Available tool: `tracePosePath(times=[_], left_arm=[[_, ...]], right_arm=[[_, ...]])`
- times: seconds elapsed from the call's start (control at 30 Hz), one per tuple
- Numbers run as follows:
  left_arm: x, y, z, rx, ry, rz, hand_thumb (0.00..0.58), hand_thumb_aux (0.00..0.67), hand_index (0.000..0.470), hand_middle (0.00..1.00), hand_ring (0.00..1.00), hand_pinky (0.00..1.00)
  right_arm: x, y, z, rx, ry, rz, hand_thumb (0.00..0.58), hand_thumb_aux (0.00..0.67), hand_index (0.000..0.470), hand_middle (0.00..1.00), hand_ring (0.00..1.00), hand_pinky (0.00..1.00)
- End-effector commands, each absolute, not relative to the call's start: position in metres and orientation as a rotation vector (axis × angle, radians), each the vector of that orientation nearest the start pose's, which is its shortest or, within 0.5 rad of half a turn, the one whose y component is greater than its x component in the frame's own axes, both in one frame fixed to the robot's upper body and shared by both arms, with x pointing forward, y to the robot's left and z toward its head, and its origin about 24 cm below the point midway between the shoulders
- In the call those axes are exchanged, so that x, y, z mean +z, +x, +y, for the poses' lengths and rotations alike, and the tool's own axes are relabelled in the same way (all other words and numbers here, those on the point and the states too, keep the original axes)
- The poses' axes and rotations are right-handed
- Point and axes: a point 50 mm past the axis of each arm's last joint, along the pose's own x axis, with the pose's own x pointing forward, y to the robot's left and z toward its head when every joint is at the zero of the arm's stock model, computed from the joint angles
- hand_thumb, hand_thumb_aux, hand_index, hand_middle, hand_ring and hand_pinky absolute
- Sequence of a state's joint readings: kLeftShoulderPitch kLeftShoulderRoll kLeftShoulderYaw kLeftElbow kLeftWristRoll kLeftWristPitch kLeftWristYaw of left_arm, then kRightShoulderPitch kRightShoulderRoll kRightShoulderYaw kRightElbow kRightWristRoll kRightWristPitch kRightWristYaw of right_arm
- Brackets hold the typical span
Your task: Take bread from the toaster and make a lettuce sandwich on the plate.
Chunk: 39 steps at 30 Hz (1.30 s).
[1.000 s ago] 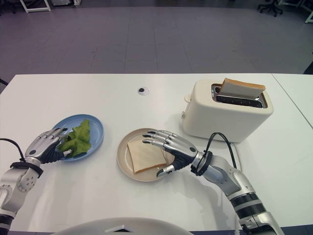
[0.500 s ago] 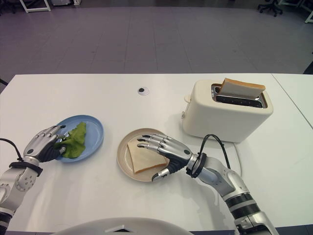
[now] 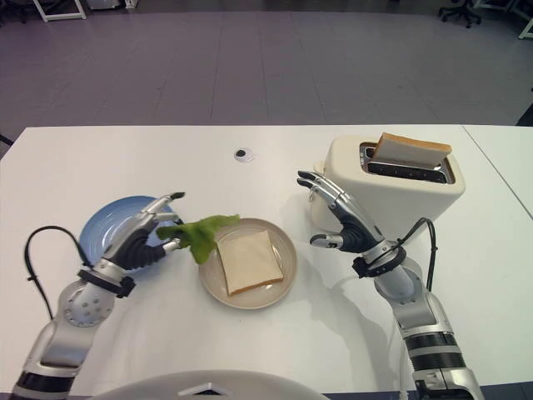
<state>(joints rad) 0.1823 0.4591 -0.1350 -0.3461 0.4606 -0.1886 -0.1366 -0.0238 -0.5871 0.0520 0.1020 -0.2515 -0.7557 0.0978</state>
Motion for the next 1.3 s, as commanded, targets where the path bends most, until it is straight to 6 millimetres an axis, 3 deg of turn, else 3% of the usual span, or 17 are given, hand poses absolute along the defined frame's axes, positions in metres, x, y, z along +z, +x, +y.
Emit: tracePosePath(times=[0.03, 0.27, 0.3, 0.37, 0.4, 0.43, 0.5, 0.53, 0.57, 0.77, 0.87, 0.97, 1.03, 1.17, 1.3], left_arm=[[0.080, 0.215, 0.140, -0.460, 0.882, -0.284, 0.580, 0.670, 0.470, 0.00, 0.00, 0.00], [0.066, 0.214, 0.120, -0.537, 0.929, -0.275, 0.580, 0.670, 0.470, 0.00, 0.00, 0.00], [0.063, 0.214, 0.120, -0.541, 0.951, -0.270, 0.565, 0.562, 0.394, 0.00, 0.00, 0.00], [0.060, 0.213, 0.121, -0.543, 0.981, -0.262, 0.476, 0.386, 0.271, 0.00, 0.00, 0.00], [0.059, 0.213, 0.121, -0.543, 0.991, -0.259, 0.445, 0.347, 0.243, 0.00, 0.00, 0.00], [0.058, 0.213, 0.122, -0.543, 1.001, -0.257, 0.278, 0.187, 0.131, 0.00, 0.00, 0.00], [0.057, 0.213, 0.123, -0.542, 1.014, -0.254, 0.194, 0.123, 0.087, 0.00, 0.00, 0.00], [0.056, 0.212, 0.124, -0.542, 1.018, -0.254, 0.075, 0.045, 0.031, 0.00, 0.00, 0.00], [0.057, 0.211, 0.124, -0.542, 1.018, -0.257, 0.000, 0.000, 0.000, 0.00, 0.00, 0.00], [0.064, 0.205, 0.124, -0.522, 0.986, -0.277, 0.000, 0.000, 0.000, 0.00, 0.00, 0.00], [0.077, 0.198, 0.124, -0.480, 0.839, -0.317, 0.000, 0.000, 0.000, 0.00, 0.00, 0.00], [0.094, 0.179, 0.124, -0.437, 0.495, -0.361, 0.000, 0.000, 0.000, 0.00, 0.00, 0.00], [0.096, 0.168, 0.127, -0.405, 0.367, -0.356, 0.000, 0.000, 0.000, 0.00, 0.00, 0.00], [0.086, 0.159, 0.132, -0.379, 0.330, -0.318, 0.000, 0.000, 0.000, 0.00, 0.00, 0.00], [0.085, 0.157, 0.128, -0.381, 0.315, -0.323, 0.000, 0.000, 0.000, 0.00, 0.00, 0.00]], right_arm=[[0.094, 0.233, -0.199, 0.448, -0.812, -0.564, 0.000, 0.000, 0.000, 0.00, 0.00, 0.00], [0.089, 0.233, -0.194, 0.473, -0.808, -0.562, 0.000, 0.000, 0.000, 0.00, 0.00, 0.00], [0.089, 0.233, -0.194, 0.476, -0.807, -0.562, 0.000, 0.000, 0.000, 0.00, 0.00, 0.00], [0.088, 0.232, -0.193, 0.485, -0.807, -0.562, 0.000, 0.000, 0.000, 0.00, 0.00, 0.00], [0.088, 0.232, -0.192, 0.491, -0.807, -0.562, 0.000, 0.000, 0.000, 0.00, 0.00, 0.00], [0.088, 0.232, -0.192, 0.496, -0.808, -0.562, 0.000, 0.000, 0.000, 0.00, 0.00, 0.00], [0.087, 0.231, -0.191, 0.505, -0.810, -0.562, 0.000, 0.000, 0.000, 0.00, 0.00, 0.00], [0.087, 0.231, -0.190, 0.509, -0.811, -0.562, 0.000, 0.000, 0.000, 0.00, 0.00, 0.00], [0.087, 0.231, -0.190, 0.513, -0.812, -0.563, 0.000, 0.000, 0.000, 0.00, 0.00, 0.00], [0.088, 0.232, -0.187, 0.540, -0.825, -0.580, 0.000, 0.000, 0.000, 0.00, 0.00, 0.00], [0.112, 0.240, -0.196, 0.502, -0.951, -0.657, 0.000, 0.000, 0.000, 0.00, 0.00, 0.00], [0.165, 0.264, -0.240, 0.319, -1.134, -0.713, 0.000, 0.000, 0.000, 0.00, 0.00, 0.00], [0.186, 0.279, -0.268, 0.233, -1.282, -0.679, 0.000, 0.000, 0.000, 0.00, 0.00, 0.00], [0.191, 0.309, -0.311, 0.173, -1.543, -0.462, 0.000, 0.000, 0.000, 0.00, 0.00, 0.00], [0.189, 0.323, -0.333, 0.124, -1.623, -0.330, 0.000, 0.000, 0.000, 0.00, 0.00, 0.00]])
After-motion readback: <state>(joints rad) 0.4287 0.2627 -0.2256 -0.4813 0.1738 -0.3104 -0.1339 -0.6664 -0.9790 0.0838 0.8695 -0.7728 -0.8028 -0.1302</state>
